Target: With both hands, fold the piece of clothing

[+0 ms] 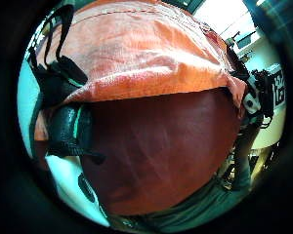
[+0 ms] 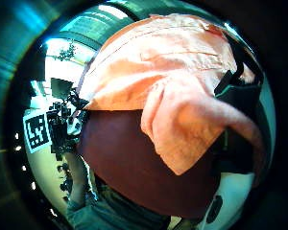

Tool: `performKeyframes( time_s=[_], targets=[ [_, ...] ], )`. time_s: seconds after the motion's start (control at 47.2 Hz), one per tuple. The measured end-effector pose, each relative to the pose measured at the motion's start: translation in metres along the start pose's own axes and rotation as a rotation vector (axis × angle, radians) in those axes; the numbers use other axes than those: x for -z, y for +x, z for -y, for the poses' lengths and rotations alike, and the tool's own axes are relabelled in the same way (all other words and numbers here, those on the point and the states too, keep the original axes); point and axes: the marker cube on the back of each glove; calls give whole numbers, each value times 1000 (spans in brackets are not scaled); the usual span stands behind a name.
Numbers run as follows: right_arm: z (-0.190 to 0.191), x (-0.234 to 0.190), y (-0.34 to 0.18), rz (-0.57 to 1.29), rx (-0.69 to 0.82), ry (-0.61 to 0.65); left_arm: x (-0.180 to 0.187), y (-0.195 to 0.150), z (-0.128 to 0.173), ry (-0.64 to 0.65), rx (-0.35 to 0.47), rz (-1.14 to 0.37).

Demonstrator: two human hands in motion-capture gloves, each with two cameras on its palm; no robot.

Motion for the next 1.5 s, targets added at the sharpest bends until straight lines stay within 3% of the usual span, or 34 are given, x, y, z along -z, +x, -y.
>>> performKeyframes(
  time_s=[0.085, 0.191, 0.276, 0.339, 0.487, 0.593, 0.657, 0.784, 0.89, 0.996, 1.081, 1.166, 1.229, 1.272, 1.356, 1.441, 1.505],
  targets=[
    [-15, 14, 2, -23, 46, -53, 21, 2, -17, -57, -47, -19],
    [-29, 42, 1, 1, 126, -162, 55, 0, -39, -255, -108, -6],
    [-14, 78, 4, 25, 159, -201, 74, -3, -27, -385, -145, -7],
    [22, 103, 9, 48, 124, -164, 87, -11, -1, -417, -111, 24],
    [132, 134, 16, 60, -62, 35, 102, -35, 86, -281, 83, 105],
    [194, 158, 11, 14, -148, 194, 128, -49, 125, -222, 237, 158],
    [217, 178, 4, -14, -164, 307, 121, -51, 155, -152, 245, 133],
    [252, 159, -5, -18, -170, 306, 86, -52, 208, 14, 250, 70],
    [283, 138, -6, -118, -191, 405, 53, -65, 211, -72, 292, 178],
    [307, 116, -15, -110, -159, 477, 31, -62, 224, -34, 290, 178],
    [309, 106, -24, -16, -117, 462, 18, -51, 229, -33, 268, 49],
    [282, 103, -9, -28, -124, 301, 26, -48, 214, -65, 268, -50],
    [263, 111, 7, -1, -134, 286, 40, -55, 215, 63, 297, -74],
    [257, 117, 18, 25, -146, 344, 46, -58, 211, 103, 303, -86],
    [242, 124, 49, 74, -198, 516, 58, -72, 201, 200, 316, 3],
    [200, 107, 82, 139, -320, 517, 60, -77, 194, 286, 300, 96],
    [173, 89, 104, 168, -427, 495, 48, -75, 190, 266, 283, 157]
  ],
)
